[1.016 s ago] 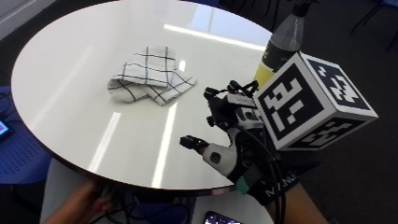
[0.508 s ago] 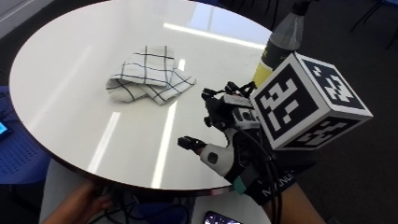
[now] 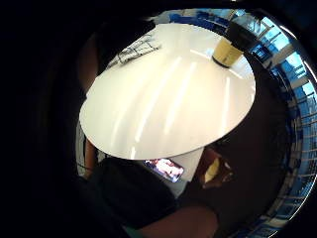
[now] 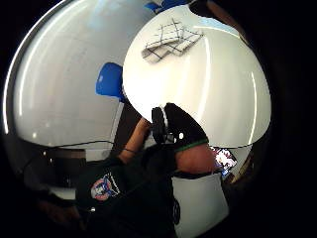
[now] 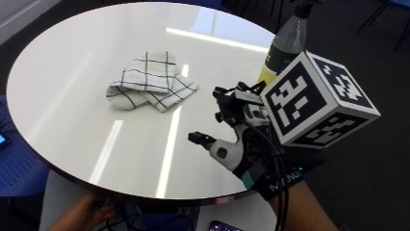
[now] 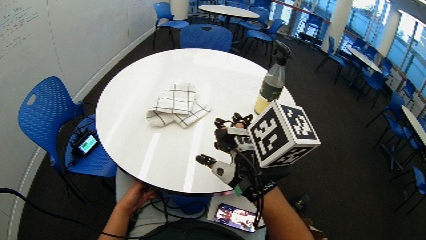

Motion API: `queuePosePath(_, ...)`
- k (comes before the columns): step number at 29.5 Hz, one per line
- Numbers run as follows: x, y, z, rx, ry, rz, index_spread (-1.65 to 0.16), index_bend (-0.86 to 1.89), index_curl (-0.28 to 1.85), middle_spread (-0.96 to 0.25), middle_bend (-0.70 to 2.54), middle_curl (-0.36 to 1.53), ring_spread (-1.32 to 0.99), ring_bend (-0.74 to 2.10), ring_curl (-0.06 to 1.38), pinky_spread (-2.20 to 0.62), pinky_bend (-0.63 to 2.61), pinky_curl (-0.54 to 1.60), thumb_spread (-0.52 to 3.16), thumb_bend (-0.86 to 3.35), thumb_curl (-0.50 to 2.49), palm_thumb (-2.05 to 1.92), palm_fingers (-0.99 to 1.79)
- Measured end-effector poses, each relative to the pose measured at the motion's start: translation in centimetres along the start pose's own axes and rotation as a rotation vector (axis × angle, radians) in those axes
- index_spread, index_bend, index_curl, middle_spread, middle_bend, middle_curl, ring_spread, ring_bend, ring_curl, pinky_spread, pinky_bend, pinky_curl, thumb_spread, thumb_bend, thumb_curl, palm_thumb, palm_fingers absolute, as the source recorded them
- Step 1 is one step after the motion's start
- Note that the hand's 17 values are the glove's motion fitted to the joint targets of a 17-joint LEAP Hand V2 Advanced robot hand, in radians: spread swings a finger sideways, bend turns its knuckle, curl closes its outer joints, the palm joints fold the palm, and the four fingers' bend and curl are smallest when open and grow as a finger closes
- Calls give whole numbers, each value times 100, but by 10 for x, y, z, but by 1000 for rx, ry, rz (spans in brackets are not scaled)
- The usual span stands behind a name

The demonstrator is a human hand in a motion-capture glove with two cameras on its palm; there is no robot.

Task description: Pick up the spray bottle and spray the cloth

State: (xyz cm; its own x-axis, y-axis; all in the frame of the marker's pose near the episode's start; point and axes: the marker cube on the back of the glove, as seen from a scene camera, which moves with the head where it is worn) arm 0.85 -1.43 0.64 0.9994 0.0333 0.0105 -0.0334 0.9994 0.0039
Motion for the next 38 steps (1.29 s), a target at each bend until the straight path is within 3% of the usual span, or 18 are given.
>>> queuePosePath(13, 40, -56, -8, 231, -97, 133, -39, 24, 31, 5, 19, 20, 10, 31, 23, 26, 34, 29, 112, 6, 31, 61, 49)
queuePosePath(25, 64, -100, -26, 299, -200, 231, -38, 18, 33, 5, 17, 24, 8, 29, 26, 26, 31, 31, 114, 1, 34, 66, 55)
queuePosePath(38, 103, -131, -41, 498, -359, 335, -35, 14, 31, 1, 22, 29, 4, 34, 29, 23, 28, 32, 115, -1, 38, 72, 68)
